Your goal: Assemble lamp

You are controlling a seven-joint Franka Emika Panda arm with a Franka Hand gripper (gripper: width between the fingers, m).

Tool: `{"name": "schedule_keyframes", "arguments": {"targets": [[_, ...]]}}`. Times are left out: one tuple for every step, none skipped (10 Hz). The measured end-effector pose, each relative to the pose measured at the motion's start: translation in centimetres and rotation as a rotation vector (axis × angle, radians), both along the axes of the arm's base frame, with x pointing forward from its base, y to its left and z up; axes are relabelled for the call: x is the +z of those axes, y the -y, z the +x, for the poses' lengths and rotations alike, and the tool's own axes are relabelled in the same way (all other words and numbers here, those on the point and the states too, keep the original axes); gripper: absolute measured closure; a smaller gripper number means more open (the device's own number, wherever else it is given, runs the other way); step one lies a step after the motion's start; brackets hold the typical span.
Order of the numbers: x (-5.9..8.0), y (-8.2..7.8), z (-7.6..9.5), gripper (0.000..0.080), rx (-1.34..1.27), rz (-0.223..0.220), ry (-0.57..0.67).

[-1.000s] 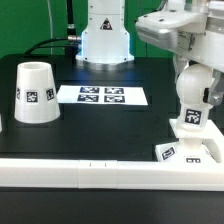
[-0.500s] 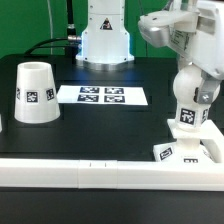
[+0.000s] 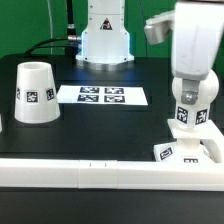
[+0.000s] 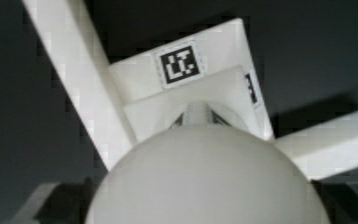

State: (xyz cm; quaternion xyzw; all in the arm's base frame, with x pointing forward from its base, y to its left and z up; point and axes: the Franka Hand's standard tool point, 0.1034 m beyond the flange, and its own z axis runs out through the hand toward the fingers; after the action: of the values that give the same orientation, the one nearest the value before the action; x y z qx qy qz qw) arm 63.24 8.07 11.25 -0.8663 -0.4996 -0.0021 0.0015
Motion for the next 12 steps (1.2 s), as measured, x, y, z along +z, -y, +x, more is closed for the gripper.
{"name": "schedule_keyframes", "arguments": {"targets": [[0.02, -0.11, -0.02, 0.0223, -0.094, 0.007, -0.003], [0.03, -0.24, 0.05, 0.0223, -0.155, 0.007, -0.003], [0.05, -0.3, 0.14, 0.0223, -0.183, 0.008, -0.003], [0.05, -0.3, 0.12, 0.0222, -0.239, 0.008, -0.003], [0.05, -0.31, 0.12, 0.0222, -0.308, 0.008, -0.004], [0.05, -0.33, 0.12, 0.0222, -0.357, 0.009, -0.004], [0.06, -0.41, 0.11, 0.0222, -0.482, 0.011, -0.006], [0.1, -0.38, 0.08, 0.0222, -0.553, 0.021, -0.011], [0.18, -0.18, 0.03, 0.0222, -0.651, 0.035, -0.019], [0.19, -0.18, -0.01, 0.0222, -0.781, 0.045, -0.015], [0.2, -0.1, -0.05, 0.0222, -0.872, 0.051, -0.012], [0.21, -0.08, -0.08, 0.0222, -0.939, 0.054, -0.014]]}}
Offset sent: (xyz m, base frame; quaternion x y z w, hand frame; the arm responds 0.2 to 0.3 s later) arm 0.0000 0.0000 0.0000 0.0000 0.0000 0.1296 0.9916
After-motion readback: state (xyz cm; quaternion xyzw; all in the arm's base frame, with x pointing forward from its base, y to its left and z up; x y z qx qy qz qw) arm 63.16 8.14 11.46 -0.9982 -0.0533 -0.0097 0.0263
